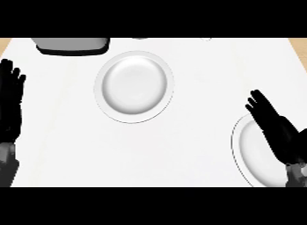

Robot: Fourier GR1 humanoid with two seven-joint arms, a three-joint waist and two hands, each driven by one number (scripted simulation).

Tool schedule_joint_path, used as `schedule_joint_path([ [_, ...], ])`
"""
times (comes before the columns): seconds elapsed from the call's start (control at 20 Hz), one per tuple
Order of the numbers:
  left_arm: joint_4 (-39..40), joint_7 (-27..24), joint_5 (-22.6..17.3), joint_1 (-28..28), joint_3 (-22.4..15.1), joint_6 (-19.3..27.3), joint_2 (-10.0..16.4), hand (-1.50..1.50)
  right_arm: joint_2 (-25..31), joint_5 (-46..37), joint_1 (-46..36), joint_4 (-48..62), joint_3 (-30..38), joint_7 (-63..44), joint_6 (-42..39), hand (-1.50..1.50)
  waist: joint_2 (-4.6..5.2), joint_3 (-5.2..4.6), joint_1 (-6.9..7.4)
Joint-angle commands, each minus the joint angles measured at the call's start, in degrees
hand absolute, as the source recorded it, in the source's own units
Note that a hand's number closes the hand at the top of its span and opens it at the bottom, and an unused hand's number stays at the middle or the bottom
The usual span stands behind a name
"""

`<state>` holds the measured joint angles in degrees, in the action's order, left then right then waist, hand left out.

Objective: Pick the tomato from the plate and place it in the plate

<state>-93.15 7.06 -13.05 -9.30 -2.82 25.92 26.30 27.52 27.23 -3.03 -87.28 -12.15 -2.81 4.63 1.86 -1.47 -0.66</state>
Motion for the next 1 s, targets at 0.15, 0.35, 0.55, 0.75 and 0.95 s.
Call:
schedule_joint_path([
  [0.15,-0.4,-2.6,0.3,-3.1,-4.6,-9.0,1.7,0.0,-1.4,-7.1,-11.9,1.6,-3.5,6.8,-4.2,1.5,-1.44,1.51,1.97],
  [0.35,-1.3,-1.9,0.3,-4.5,-6.5,-10.8,2.0,0.0,16.9,-29.9,-11.4,5.5,-6.6,3.8,0.9,1.5,-1.54,0.08,0.1],
  [0.55,1.0,-3.4,-2.5,-5.2,-5.0,-16.3,3.7,0.0,-2.7,-34.1,-4.3,11.8,-9.9,11.6,19.3,-1.5,-1.4,1.57,0.57],
  [0.75,3.9,-4.6,-0.7,-7.0,-5.9,-15.4,0.9,0.0,-8.1,-25.4,-2.5,15.3,-2.9,28.0,18.8,-1.5,-1.54,1.61,0.02],
  [0.95,3.3,-4.3,-1.2,-6.7,-3.8,-18.1,1.8,0.0,-8.0,-23.7,-0.3,11.6,1.1,33.3,18.3,-1.5,-1.9,1.49,0.25],
])
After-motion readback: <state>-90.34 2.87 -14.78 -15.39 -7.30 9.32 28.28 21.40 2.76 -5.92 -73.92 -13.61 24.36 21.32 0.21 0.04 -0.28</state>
